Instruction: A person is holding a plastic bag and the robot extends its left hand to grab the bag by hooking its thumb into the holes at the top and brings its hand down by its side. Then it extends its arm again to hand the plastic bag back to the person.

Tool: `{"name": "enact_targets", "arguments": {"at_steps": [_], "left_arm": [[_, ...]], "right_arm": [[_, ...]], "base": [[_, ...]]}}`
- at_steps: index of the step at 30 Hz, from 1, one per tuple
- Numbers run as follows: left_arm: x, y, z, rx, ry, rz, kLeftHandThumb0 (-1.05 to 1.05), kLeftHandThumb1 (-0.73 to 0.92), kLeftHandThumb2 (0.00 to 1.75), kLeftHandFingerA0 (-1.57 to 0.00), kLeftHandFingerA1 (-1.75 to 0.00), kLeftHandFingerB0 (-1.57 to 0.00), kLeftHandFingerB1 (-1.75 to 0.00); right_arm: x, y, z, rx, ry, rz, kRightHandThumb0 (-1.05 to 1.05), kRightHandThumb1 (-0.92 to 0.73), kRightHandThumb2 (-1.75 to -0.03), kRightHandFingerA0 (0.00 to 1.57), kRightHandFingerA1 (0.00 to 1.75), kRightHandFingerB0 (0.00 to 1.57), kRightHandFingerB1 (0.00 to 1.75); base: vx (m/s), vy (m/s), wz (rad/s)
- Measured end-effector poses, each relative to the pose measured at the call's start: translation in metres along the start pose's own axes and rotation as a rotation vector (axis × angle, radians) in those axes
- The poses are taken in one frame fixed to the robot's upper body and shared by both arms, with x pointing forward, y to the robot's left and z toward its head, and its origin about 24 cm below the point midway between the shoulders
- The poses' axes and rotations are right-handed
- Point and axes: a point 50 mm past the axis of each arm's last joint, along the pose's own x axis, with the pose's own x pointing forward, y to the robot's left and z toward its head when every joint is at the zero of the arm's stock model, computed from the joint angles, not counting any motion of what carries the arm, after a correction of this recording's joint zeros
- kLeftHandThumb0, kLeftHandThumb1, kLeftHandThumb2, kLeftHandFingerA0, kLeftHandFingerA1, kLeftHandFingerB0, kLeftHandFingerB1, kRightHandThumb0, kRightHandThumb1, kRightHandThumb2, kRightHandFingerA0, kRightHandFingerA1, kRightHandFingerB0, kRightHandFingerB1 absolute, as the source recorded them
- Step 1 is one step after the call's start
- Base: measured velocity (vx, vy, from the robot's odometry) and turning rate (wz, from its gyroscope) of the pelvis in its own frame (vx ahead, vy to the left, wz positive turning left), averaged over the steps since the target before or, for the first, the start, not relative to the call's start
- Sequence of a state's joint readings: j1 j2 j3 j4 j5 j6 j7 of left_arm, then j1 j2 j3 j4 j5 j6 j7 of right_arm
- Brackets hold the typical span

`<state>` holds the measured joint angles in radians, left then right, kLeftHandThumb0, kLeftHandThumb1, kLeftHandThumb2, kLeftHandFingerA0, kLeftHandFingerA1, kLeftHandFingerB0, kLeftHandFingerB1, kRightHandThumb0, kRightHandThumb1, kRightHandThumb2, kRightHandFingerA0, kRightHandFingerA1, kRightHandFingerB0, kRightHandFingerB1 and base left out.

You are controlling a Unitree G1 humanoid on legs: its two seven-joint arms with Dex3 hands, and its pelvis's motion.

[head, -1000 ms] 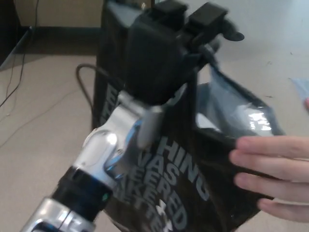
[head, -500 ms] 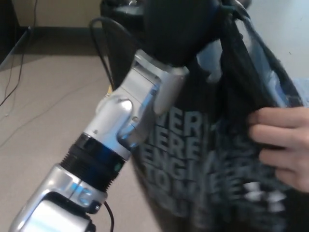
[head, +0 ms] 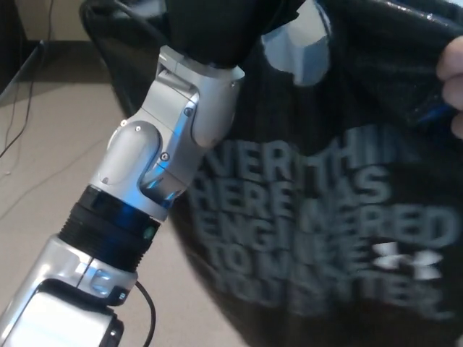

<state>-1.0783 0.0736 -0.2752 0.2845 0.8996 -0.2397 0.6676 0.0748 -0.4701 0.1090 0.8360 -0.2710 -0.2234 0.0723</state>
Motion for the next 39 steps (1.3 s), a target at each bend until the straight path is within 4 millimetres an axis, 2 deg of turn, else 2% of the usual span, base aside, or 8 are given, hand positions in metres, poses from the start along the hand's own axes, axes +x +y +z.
{"name": "enact_targets", "arguments": {"at_steps": [2,4,5,8,11,29,30,39], "left_arm": [[0.001,0.002,0.002,-0.018,0.003,-0.008,-0.28,0.68,0.63,-0.88,-1.47,-0.7,-0.45],[0.001,0.003,0.003,-0.029,0.009,-0.02,-0.59,0.64,0.6,-0.57,-0.39,-0.3,-0.31],[0.001,0.004,0.003,-0.037,0.018,-0.032,-0.78,0.47,0.87,-0.09,-0.25,0.0,-0.09],[0.001,0.005,0.005,-0.053,0.03,-0.06,-0.84,0.47,0.87,0.0,-0.01,0.0,0.0],[0.001,0.006,0.007,-0.067,0.035,-0.089,-0.95,0.51,0.62,0.0,0.0,0.0,0.0],[0.007,0.02,0.018,-0.096,0.042,-0.267,-0.69,0.39,0.85,0.0,0.0,0.0,-0.01],[0.007,0.021,0.017,-0.088,0.039,-0.28,-0.67,0.38,0.84,0.0,0.0,0.0,0.0],[-0.001,0.033,0.008,-0.014,0.03,-0.425,-1.01,0.44,0.7,0.0,0.0,0.0,-0.02]], "right_arm": [[0.0,0.0,0.001,0.0,-0.001,-0.001,-0.27,-0.52,-0.97,0.63,0.69,0.15,0.48],[0.001,-0.001,0.001,0.0,-0.002,-0.002,-0.27,-0.52,-0.97,0.63,0.69,0.15,0.48],[0.001,-0.001,0.001,-0.001,-0.003,-0.002,-0.27,-0.52,-0.97,0.63,0.69,0.14,0.48],[0.001,-0.001,0.002,-0.001,-0.005,-0.002,-0.27,-0.52,-0.97,0.62,0.69,0.14,0.48],[0.001,-0.001,0.002,-0.001,-0.006,-0.002,-0.38,-0.73,-0.63,0.69,0.46,0.28,0.31],[0.001,-0.001,0.004,-0.003,-0.012,-0.003,-0.27,-0.52,-0.97,0.61,0.69,0.15,0.48],[0.001,-0.001,0.004,-0.003,-0.012,-0.003,-0.38,-0.72,-0.62,0.68,0.46,0.29,0.31],[0.001,-0.001,0.004,-0.003,-0.012,-0.003,-0.38,-0.72,-0.62,0.69,0.45,0.28,0.31]], "base": [[0.0,0.0,0.0],[0.0,0.0,0.0],[0.0,0.0,0.0],[0.0,0.0,0.0],[0.0,0.0,0.0],[0.0,0.0,0.0],[0.0,0.0,0.0],[0.0,0.0,0.0]]}}
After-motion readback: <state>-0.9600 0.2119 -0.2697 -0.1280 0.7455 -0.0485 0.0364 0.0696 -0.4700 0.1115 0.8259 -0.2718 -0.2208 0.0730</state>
